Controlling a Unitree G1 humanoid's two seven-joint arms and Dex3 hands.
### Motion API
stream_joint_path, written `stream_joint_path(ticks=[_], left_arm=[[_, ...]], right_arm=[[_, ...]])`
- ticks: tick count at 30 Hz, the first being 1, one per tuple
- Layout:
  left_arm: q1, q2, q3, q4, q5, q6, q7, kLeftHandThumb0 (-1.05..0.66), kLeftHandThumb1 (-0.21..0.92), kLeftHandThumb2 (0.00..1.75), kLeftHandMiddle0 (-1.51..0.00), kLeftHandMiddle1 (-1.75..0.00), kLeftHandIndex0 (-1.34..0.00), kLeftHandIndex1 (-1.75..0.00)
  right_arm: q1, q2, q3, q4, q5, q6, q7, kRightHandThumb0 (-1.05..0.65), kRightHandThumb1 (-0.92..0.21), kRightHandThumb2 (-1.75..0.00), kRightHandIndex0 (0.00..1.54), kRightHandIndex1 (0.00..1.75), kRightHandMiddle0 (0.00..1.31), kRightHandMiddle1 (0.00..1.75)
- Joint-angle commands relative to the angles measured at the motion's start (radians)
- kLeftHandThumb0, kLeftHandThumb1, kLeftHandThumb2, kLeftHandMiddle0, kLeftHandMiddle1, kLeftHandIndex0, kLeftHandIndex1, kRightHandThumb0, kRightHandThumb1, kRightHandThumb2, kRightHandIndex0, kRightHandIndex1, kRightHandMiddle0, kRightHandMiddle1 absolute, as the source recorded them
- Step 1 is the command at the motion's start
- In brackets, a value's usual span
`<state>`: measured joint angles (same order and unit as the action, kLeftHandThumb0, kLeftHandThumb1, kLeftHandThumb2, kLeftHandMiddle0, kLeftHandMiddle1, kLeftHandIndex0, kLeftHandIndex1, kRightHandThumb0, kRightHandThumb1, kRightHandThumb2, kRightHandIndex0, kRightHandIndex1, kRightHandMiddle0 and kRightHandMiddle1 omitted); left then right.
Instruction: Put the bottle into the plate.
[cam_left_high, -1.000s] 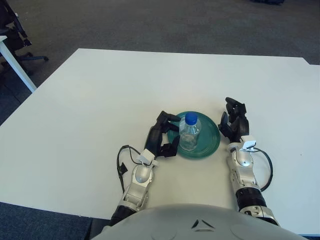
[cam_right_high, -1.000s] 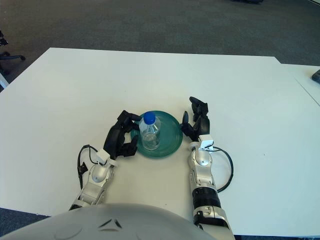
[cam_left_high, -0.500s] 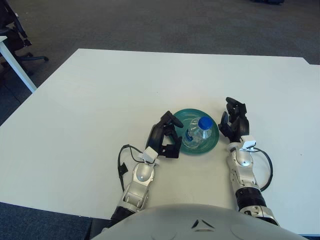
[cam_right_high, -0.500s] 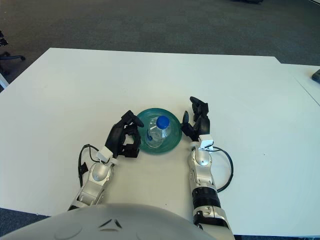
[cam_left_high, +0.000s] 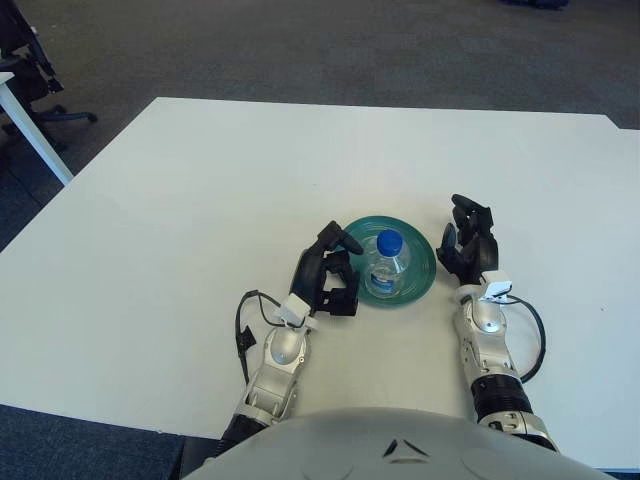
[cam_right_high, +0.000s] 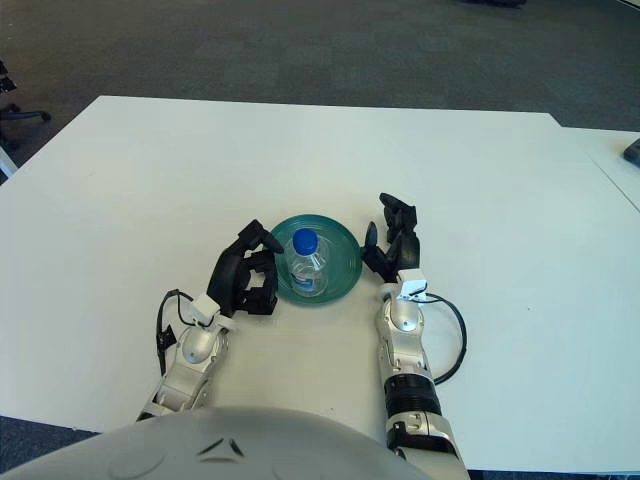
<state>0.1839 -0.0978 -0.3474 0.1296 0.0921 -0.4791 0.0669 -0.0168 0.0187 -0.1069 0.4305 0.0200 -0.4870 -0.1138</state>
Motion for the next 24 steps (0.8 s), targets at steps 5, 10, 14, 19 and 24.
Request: stream_joint_path(ticks=[5, 10, 14, 19, 24], left_arm=[[-0.004, -0.049, -0.002, 0.014, -0.01, -0.027, 0.012, -0.44, 0.4, 1.21, -1.15, -1.75, -0.54, -1.75], [-0.001, -0.054, -0.003, 0.011, -0.011, -0.025, 0.019, -0.44, 0.4, 1.21, -1.15, -1.75, -0.54, -1.75], [-0.001, -0.058, -0.004, 0.013, -0.009, -0.024, 0.027, -0.44, 0.4, 1.21, -1.15, -1.75, -0.54, -1.75], [0.0, -0.065, -0.008, 0.016, -0.014, -0.026, 0.036, -0.44, 0.4, 1.2, -1.15, -1.75, -0.54, -1.75], [0.0, -0.069, -0.009, 0.022, -0.024, -0.031, 0.038, -0.44, 0.41, 1.2, -1.14, -1.75, -0.53, -1.75]], right_arm=[[0.061, 0.026, 0.003, 0.085, 0.008, 0.024, 0.007, -0.39, -0.76, -0.89, 0.51, 0.34, 0.0, 0.97], [0.063, 0.024, 0.001, 0.082, 0.008, 0.023, 0.009, -0.39, -0.77, -0.89, 0.51, 0.35, 0.0, 0.96], [0.065, 0.023, 0.0, 0.081, 0.008, 0.023, 0.009, -0.39, -0.76, -0.89, 0.52, 0.35, 0.0, 0.95], [0.067, 0.021, -0.002, 0.077, 0.01, 0.025, 0.011, -0.39, -0.76, -0.89, 0.51, 0.35, 0.0, 0.96], [0.067, 0.021, -0.005, 0.075, 0.011, 0.027, 0.013, -0.39, -0.76, -0.89, 0.49, 0.35, 0.0, 0.98]])
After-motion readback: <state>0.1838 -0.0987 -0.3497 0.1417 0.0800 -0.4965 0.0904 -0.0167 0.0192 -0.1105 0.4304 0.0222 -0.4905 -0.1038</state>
